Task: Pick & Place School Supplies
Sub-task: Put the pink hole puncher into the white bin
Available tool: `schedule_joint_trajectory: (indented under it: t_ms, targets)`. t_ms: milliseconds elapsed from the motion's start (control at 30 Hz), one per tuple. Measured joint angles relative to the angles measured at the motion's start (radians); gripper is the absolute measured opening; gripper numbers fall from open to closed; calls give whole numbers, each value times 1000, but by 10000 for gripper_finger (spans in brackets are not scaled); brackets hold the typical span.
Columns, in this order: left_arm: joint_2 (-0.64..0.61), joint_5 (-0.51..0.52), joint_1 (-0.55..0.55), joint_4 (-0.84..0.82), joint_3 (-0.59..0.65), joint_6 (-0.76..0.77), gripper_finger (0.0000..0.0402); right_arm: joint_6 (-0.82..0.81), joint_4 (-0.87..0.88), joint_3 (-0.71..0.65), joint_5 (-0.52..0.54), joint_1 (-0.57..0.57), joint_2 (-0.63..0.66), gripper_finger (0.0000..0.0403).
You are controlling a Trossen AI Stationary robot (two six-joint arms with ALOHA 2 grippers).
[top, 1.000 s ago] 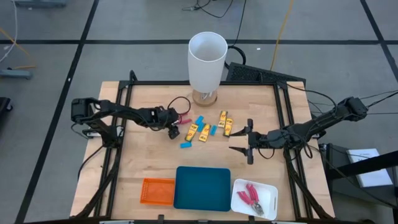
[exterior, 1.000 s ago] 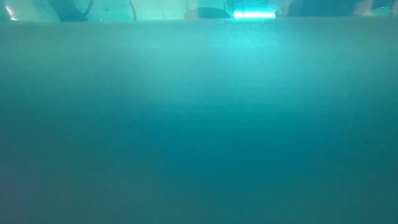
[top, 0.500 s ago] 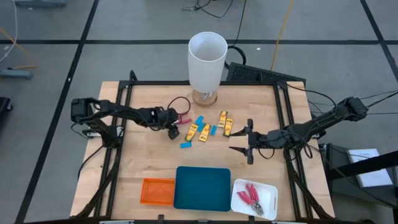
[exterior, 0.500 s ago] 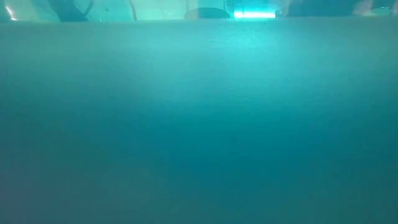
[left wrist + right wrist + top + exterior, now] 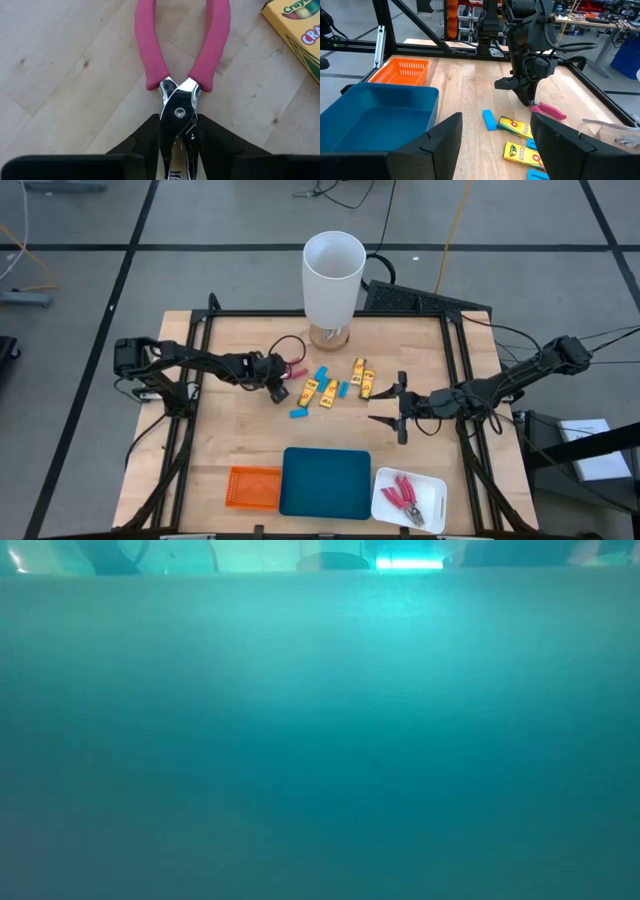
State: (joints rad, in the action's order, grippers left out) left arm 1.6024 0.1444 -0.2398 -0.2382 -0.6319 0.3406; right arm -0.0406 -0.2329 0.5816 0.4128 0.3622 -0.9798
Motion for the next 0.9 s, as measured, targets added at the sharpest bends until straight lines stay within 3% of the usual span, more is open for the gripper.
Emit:
schedule_joint_trajectory:
  t_ms: [233, 533, 733, 900]
  targets:
    - [-4, 33, 9, 12, 3, 34, 122, 0, -1, 0, 0, 0, 0, 226]
    - [-142, 157, 95, 18, 10, -20, 105, 0, -2, 0, 0, 0, 0, 224]
    - [-242, 324, 204, 85, 8, -96, 108, -1, -12, 0, 0, 0, 0, 224]
    - [-256, 468, 295, 268, 6, -213, 112, -1, -40, 0, 0, -1, -1, 224]
